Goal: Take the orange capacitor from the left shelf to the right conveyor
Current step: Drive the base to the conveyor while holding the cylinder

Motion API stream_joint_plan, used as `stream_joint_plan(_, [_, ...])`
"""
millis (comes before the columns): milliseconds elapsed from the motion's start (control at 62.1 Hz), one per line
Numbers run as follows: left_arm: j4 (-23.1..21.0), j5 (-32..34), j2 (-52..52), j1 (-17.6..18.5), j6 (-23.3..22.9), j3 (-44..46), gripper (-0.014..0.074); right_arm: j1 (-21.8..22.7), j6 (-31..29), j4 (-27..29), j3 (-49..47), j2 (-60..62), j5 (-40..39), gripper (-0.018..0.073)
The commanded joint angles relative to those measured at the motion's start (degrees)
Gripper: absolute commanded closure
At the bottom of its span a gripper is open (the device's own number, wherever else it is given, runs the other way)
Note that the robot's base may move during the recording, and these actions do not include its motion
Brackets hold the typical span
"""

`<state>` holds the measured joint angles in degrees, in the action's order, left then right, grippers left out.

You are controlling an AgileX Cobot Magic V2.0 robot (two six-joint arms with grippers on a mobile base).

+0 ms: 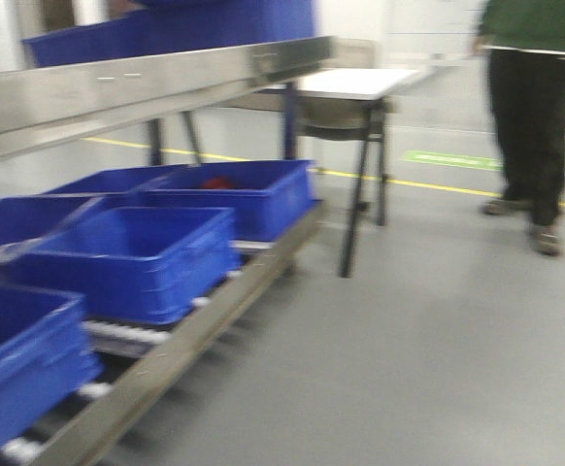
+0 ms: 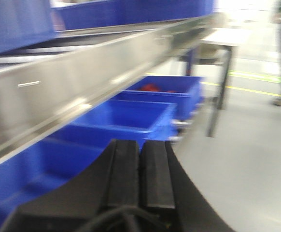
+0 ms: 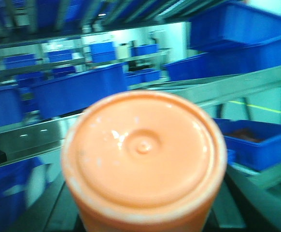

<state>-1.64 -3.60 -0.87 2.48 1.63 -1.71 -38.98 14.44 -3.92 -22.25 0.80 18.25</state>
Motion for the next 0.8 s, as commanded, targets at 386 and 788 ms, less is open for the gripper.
stream_joint_plan(386, [-0.3,5.0,-0.6,0.3,-0.2,-1.6,0.0722,0.0,-0.2,-0.5,-1.8,-0.5,-4.8,0.0507])
stream_joint_plan(788, [-0.3,5.0,-0.6,0.3,-0.2,-1.6,0.0722,0.0,-0.2,-0.5,-1.8,-0.5,-4.8,0.0507])
